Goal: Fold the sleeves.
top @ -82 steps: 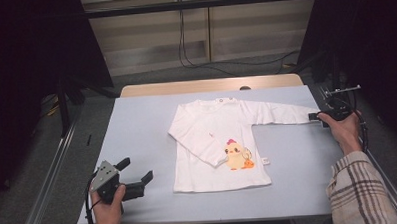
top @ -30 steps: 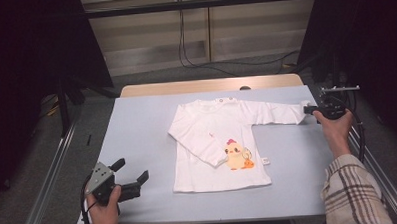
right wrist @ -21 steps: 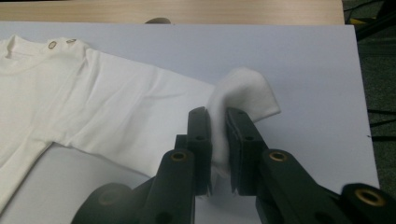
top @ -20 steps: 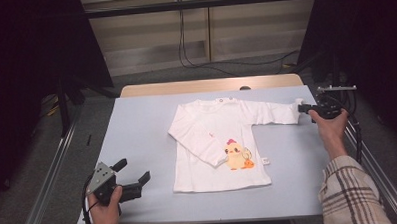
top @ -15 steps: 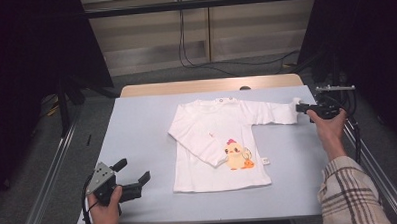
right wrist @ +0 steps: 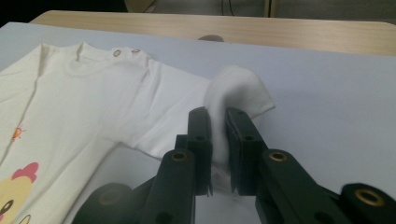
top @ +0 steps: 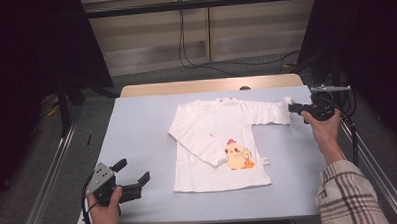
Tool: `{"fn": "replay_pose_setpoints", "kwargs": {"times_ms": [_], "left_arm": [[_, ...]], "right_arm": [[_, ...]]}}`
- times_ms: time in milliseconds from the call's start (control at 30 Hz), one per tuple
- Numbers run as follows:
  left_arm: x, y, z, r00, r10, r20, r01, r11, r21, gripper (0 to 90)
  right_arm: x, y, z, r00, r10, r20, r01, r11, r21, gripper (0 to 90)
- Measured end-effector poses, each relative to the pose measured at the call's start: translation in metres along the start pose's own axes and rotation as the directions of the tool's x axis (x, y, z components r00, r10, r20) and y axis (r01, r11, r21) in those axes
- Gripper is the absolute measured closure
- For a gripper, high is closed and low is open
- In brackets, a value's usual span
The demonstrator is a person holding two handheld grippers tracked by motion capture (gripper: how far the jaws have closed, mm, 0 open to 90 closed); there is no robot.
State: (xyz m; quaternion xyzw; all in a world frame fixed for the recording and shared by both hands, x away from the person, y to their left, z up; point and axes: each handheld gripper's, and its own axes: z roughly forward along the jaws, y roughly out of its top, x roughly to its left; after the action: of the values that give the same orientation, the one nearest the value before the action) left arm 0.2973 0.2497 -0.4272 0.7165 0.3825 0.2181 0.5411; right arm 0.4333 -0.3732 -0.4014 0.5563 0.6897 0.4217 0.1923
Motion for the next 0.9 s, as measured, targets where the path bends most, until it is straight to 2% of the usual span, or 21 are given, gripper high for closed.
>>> {"fn": "replay_pose_setpoints", "kwargs": {"times_ms": [433, 700, 900], "left_arm": [[-0.001, 0.000, 0.001, 1.0000, -0.002, 0.008, 0.002, 1.0000, -0.002, 3.2], [0.000, 0.000, -0.001, 0.9999, -0.009, -0.006, 0.009, 0.9999, -0.009, 3.2], [0.000, 0.001, 0.000, 1.0000, -0.004, 0.001, 0.004, 1.0000, -0.008, 3.2]], "right_arm": [[0.019, 0.002, -0.004, 0.9973, -0.045, -0.059, 0.044, 0.999, -0.020, 81.0], [0.036, 0.002, -0.007, 0.9922, -0.072, -0.101, 0.069, 0.997, -0.036, 81.0], [0.046, 0.001, -0.008, 0.9888, -0.094, -0.116, 0.091, 0.996, -0.024, 81.0]]}}
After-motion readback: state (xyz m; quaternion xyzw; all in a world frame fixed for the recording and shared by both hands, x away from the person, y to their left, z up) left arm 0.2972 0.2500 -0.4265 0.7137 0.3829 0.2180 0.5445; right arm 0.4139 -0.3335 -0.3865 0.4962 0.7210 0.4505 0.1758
